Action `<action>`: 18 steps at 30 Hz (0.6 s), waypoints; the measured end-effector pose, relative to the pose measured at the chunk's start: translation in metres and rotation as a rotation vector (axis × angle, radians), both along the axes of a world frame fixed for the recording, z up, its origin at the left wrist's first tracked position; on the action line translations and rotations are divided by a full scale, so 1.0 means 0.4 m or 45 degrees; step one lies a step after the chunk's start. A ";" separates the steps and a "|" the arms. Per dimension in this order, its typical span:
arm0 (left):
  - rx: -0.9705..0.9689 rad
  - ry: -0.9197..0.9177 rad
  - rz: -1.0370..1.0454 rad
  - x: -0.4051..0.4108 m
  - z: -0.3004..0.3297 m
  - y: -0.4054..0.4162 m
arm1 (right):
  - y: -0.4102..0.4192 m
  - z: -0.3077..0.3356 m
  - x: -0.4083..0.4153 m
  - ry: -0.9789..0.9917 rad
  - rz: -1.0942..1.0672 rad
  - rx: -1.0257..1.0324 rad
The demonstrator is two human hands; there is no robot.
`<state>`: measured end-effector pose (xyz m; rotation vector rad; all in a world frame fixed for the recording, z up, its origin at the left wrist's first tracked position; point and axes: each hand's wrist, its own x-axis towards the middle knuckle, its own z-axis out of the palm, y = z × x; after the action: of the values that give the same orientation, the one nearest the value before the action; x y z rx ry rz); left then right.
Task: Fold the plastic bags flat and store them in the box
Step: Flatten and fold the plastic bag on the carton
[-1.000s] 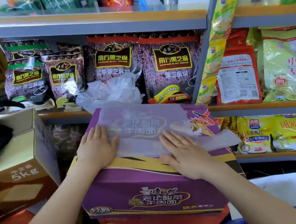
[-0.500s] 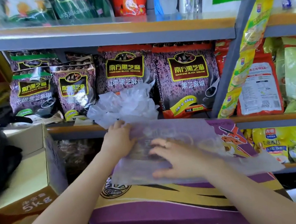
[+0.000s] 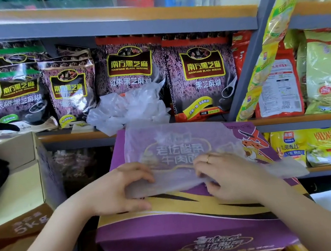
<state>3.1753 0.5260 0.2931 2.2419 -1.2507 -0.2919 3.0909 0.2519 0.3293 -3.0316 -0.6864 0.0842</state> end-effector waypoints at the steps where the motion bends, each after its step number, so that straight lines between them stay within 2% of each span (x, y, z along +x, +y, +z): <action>1: 0.029 0.011 0.016 -0.009 -0.003 0.005 | 0.002 0.004 0.004 -0.006 -0.040 0.045; 4: -0.006 -0.046 0.075 -0.022 -0.003 0.000 | -0.003 0.016 0.029 0.005 -0.238 0.229; 7: -0.240 -0.123 0.269 -0.020 -0.006 -0.016 | -0.023 0.016 0.048 -0.032 -0.363 0.355; 9: -0.372 -0.121 0.403 -0.015 -0.008 -0.025 | -0.023 0.035 0.035 0.100 -0.349 0.297; 11: -0.419 -0.097 0.463 -0.013 -0.016 -0.037 | -0.024 0.050 0.019 0.233 -0.300 0.069; 13: -0.459 -0.040 0.499 -0.016 -0.022 -0.050 | -0.030 0.047 0.013 0.198 -0.220 -0.064; 16: -0.538 0.035 0.534 -0.029 -0.015 -0.066 | -0.041 0.045 0.013 0.118 -0.278 0.049; 18: -0.640 0.120 0.558 -0.051 0.007 -0.074 | -0.047 0.063 0.006 0.168 -0.284 0.125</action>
<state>3.1549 0.4964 0.2958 1.9605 -0.6589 0.0792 3.0933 0.2330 0.3545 -2.9510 -0.3302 0.2344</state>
